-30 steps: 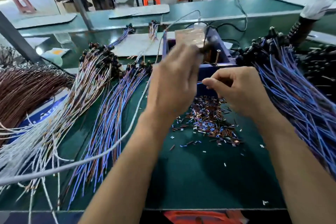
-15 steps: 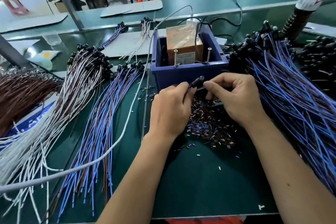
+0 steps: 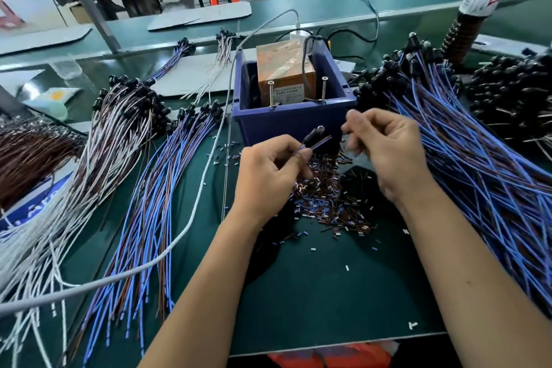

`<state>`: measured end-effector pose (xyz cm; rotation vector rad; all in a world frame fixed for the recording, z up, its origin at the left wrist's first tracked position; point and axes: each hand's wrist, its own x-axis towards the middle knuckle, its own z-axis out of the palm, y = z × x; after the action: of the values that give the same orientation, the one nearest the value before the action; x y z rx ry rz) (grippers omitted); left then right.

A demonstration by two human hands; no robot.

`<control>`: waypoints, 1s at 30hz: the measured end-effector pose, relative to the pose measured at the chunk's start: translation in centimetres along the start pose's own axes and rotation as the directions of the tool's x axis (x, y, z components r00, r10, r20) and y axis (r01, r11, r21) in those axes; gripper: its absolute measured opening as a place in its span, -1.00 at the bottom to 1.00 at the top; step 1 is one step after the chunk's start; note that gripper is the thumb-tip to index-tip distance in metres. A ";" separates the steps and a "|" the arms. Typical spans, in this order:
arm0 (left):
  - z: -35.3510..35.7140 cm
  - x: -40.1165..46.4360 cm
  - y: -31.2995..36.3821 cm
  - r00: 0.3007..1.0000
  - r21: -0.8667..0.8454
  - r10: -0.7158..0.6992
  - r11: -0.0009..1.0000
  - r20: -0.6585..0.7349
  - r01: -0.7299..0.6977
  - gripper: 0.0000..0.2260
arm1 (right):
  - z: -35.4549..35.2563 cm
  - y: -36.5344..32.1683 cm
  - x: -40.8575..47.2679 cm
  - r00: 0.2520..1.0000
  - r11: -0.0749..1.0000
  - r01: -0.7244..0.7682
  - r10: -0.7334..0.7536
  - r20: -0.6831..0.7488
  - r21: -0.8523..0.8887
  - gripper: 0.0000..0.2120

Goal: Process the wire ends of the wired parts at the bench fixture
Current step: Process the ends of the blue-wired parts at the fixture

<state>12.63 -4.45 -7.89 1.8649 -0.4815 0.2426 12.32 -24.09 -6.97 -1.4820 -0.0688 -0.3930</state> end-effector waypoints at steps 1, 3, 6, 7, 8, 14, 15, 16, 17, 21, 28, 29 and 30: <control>-0.2 0.0 -0.1 1.000 -0.040 -0.019 0.999 -0.011 0.019 -0.83 | -0.4 -0.1 0.1 0.999 1.000 0.007 -0.006 -0.039 0.018 -0.77; -0.3 0.1 -0.1 0.997 -0.116 -0.063 0.992 -0.046 0.058 -0.83 | -0.8 0.0 0.2 0.997 0.998 0.051 -0.053 -0.060 -0.038 -0.81; 0.1 0.1 0.3 0.992 -0.176 -0.112 0.979 -0.064 0.099 -0.84 | 0.5 0.2 -0.5 0.990 0.968 0.141 -0.138 0.031 -0.205 -0.91; 0.3 0.0 0.4 0.991 -0.184 -0.121 0.977 -0.059 0.108 -0.85 | 1.2 0.4 -0.7 0.989 0.968 0.146 -0.137 0.060 -0.204 -0.92; 0.4 0.0 0.4 0.991 -0.192 -0.123 0.975 -0.049 0.112 -0.85 | 1.7 0.4 -0.9 0.990 0.976 0.131 -0.119 0.079 -0.172 -0.93; 0.8 0.0 0.5 0.998 -0.253 -0.057 0.966 -0.008 0.053 -0.85 | 3.1 0.2 -1.8 0.990 0.984 -0.048 0.025 0.137 0.172 -0.97; 0.9 0.1 0.7 0.999 -0.243 -0.038 0.970 -0.035 0.028 -0.84 | 3.2 0.0 -1.8 0.991 0.973 -0.069 0.041 0.129 0.222 -0.96; 1.1 0.0 0.8 0.996 -0.207 -0.013 0.978 -0.094 -0.006 -0.81 | 3.3 -0.1 -1.7 0.993 0.966 -0.076 0.050 0.110 0.248 -0.95; 1.1 0.0 0.8 0.983 -0.142 0.022 0.989 -0.180 -0.048 -0.79 | 3.2 -0.2 -1.6 0.995 0.968 -0.063 0.044 0.085 0.243 -0.94; 0.8 -0.1 0.9 0.829 0.132 0.207 0.978 -0.519 -0.162 -0.85 | 2.7 -0.3 -1.2 0.997 0.975 0.047 -0.060 0.054 0.216 -0.90; 0.6 0.1 1.0 0.780 0.060 0.135 0.990 -0.610 -0.125 -0.98 | 2.8 0.1 -1.0 0.941 0.961 0.241 -0.265 -0.208 -0.135 -0.94; 0.6 0.1 1.0 0.783 0.052 0.125 0.992 -0.609 -0.118 -0.98 | 2.8 0.1 -1.0 0.925 0.945 0.261 -0.304 -0.229 -0.198 -0.95; 0.7 0.1 1.0 0.784 0.047 0.119 0.992 -0.609 -0.114 -0.96 | 2.8 0.0 -1.0 0.909 0.927 0.280 -0.339 -0.241 -0.249 -0.96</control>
<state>12.22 -5.37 -7.20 1.6414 -0.1383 0.9047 11.93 -21.10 -7.00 -1.6121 -0.0386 -0.8918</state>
